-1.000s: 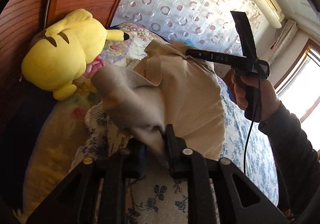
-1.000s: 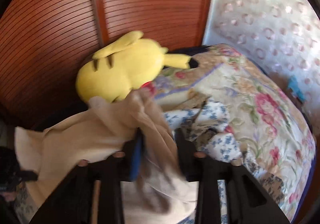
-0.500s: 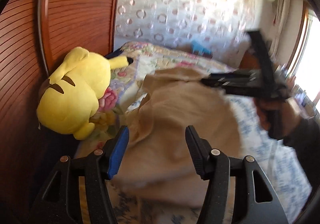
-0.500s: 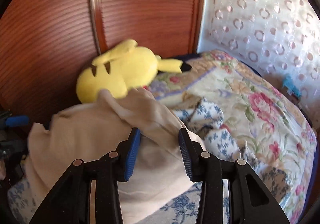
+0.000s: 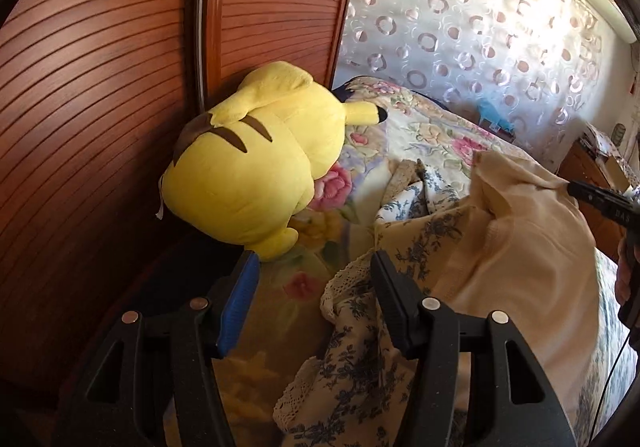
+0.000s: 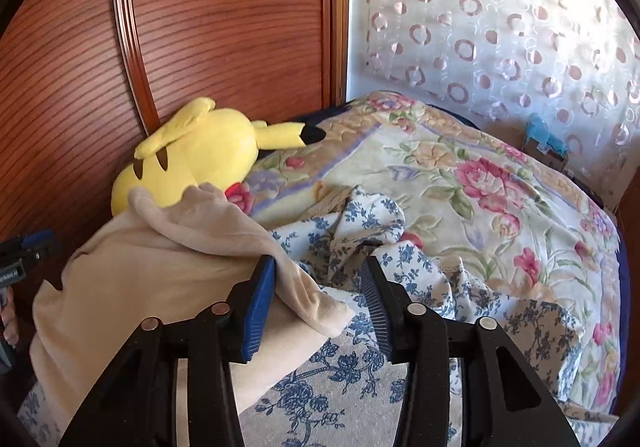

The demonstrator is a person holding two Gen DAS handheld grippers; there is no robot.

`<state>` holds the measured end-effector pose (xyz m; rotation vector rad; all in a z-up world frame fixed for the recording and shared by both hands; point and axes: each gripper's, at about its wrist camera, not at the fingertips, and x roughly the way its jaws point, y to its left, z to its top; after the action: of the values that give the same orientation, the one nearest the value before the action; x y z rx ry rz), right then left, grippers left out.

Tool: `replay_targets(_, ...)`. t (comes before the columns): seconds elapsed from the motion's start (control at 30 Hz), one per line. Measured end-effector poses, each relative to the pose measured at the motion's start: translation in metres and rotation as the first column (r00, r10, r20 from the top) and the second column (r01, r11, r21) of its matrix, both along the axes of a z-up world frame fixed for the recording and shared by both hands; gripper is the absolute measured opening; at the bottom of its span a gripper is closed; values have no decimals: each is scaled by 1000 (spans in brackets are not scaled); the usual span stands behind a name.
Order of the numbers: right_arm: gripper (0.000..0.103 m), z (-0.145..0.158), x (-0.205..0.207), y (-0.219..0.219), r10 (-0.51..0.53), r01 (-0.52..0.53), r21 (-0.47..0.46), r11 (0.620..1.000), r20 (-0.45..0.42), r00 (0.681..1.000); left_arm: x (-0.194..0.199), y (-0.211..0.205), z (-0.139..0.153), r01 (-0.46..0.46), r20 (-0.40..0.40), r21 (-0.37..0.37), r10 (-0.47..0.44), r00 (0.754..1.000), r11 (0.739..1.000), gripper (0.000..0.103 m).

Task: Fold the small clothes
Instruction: 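Carry the shirt with both grippers and place it beside the yellow plush toy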

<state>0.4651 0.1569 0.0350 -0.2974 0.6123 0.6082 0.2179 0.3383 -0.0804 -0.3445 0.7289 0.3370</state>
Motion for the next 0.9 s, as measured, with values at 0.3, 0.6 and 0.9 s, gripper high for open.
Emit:
replay_targets(0.3,52,10,-64,-29,13,-14,59,998,28,1000,-23,-68,48,141,81,89,-149,986,986,59)
replay_targets(0.6,64,32,-148,-91,-23,12,145,989,73,997,-52,-137,100,285,199,151,-311,929,947,83)
replay_targets(0.9,67,42,-233,-144,-91,67,188,980,125,988,-73,-208,132,393,246,196,-433,867,899,89)
